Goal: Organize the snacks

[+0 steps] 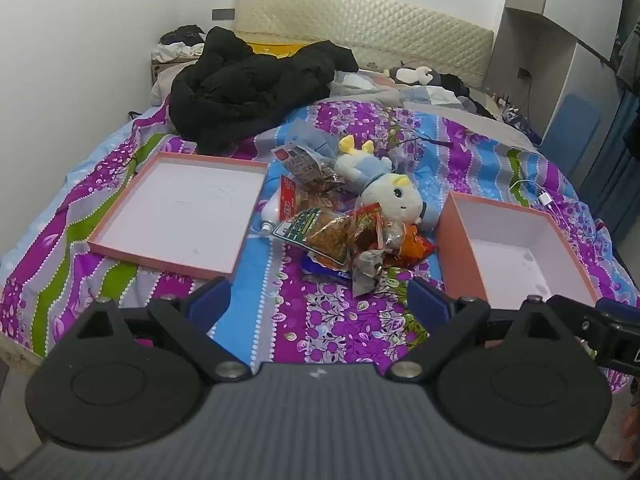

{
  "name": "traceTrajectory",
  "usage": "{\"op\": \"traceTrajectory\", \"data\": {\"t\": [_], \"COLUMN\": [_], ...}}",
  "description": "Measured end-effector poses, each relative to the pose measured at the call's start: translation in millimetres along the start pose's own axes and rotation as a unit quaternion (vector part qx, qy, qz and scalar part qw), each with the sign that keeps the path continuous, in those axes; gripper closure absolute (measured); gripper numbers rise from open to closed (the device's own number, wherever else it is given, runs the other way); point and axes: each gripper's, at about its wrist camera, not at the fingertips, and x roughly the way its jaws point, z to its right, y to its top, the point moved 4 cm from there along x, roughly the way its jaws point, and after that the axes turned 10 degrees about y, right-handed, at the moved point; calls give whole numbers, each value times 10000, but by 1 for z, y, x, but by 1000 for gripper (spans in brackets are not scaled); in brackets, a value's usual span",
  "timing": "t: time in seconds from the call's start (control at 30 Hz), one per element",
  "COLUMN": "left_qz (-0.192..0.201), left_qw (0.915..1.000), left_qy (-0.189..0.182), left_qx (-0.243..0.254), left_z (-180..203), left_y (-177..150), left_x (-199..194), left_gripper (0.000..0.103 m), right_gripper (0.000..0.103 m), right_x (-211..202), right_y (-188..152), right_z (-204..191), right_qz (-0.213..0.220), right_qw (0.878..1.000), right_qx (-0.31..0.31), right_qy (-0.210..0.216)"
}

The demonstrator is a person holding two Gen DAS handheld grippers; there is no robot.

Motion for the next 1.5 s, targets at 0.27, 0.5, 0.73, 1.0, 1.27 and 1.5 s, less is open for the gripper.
{"op": "traceTrajectory", "data": {"t": [0.27, 0.5, 0.73, 1.0, 1.27, 1.5], "left_qz": [109, 60, 3, 124, 245, 250], "left_qw": [9999, 9999, 9999, 9997, 9993, 9992], "left_qy": [-23, 66, 3, -112, -171, -208], "left_qx": [30, 98, 143, 169, 213, 225], "left_z": [2, 8, 12, 12, 15, 17], "left_y": [-3, -4, -8, -9, -8, -7], "left_x": [1, 2, 4, -9, -22, -27], "left_gripper": [6, 6, 6, 6, 6, 6], "right_gripper": [0, 0, 0, 0, 0, 0], "right_x": [-3, 3, 3, -12, -22, -24], "right_y": [-1, -8, -11, -13, -14, -12], "right_z": [1, 5, 7, 5, 4, 5], "right_qz": [74, -2, -17, 122, 234, 238], "right_qw": [10000, 10000, 9999, 9997, 9996, 9996], "right_qx": [36, 83, 155, 179, 127, 76], "right_qy": [47, 49, 26, -60, -100, -123]}}
